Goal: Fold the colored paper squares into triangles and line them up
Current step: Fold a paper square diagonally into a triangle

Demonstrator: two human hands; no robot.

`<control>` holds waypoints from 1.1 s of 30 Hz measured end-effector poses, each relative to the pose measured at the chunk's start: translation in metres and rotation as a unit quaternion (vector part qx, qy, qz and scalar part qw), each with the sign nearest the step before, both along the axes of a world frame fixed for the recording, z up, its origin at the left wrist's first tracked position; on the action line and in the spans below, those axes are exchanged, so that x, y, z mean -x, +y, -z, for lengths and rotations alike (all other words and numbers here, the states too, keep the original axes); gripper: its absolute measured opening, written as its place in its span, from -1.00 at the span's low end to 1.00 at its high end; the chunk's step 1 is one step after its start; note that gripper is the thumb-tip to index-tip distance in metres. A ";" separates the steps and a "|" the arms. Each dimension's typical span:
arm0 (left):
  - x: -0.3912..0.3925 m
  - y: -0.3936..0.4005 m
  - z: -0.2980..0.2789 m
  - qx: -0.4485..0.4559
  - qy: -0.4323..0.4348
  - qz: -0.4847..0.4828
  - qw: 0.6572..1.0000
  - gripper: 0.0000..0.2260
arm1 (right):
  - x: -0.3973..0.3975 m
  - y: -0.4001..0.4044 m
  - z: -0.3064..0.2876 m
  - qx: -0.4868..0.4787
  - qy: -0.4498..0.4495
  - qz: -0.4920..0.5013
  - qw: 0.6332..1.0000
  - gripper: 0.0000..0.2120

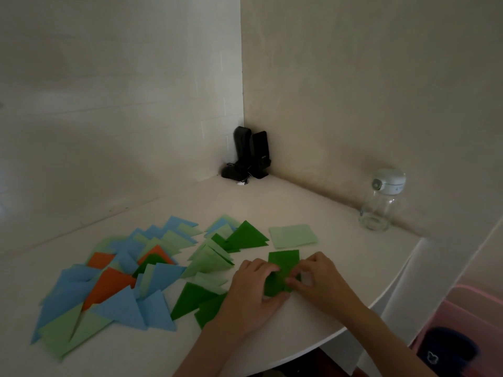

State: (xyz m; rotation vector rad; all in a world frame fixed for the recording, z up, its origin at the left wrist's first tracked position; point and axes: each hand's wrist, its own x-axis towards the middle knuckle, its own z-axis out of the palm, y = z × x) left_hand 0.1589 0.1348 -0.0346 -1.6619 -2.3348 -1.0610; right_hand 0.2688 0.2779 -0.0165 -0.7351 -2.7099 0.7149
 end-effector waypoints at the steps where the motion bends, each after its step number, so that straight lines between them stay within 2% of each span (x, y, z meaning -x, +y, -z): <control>1: 0.000 -0.001 -0.001 0.004 -0.003 0.005 1.000 -0.56 | 0.002 -0.001 0.000 -0.015 -0.020 -0.004 1.000 -0.78; 5: 0.002 -0.005 -0.006 0.041 -0.010 0.025 0.999 -0.56 | 0.011 0.004 0.000 -0.002 -0.031 0.015 0.999 -0.79; 9: 0.007 -0.003 0.000 0.019 -0.008 0.020 1.000 -0.79 | 0.009 0.003 0.000 0.007 -0.027 0.012 1.000 -0.89; 14: 0.008 0.006 0.008 -0.016 -0.030 -0.024 0.999 -0.92 | -0.006 0.000 0.004 0.003 0.081 0.032 0.996 -0.90; 18: 0.010 0.012 0.001 -0.014 -0.073 -0.052 0.996 -0.88 | -0.012 0.002 0.004 -0.002 0.040 0.017 0.999 -0.83; 23: 0.014 0.016 -0.004 0.018 -0.111 -0.121 0.986 -0.84 | -0.007 -0.002 0.007 -0.022 0.051 0.074 0.996 -0.80; 29: 0.010 0.026 0.000 0.051 -0.104 -0.186 0.976 -0.76 | 0.001 -0.019 0.007 -0.071 0.024 0.142 0.987 -0.74; 33: 0.009 0.029 -0.002 0.055 -0.114 -0.201 0.971 -0.74 | 0.002 -0.020 0.007 -0.045 0.029 0.160 0.986 -0.75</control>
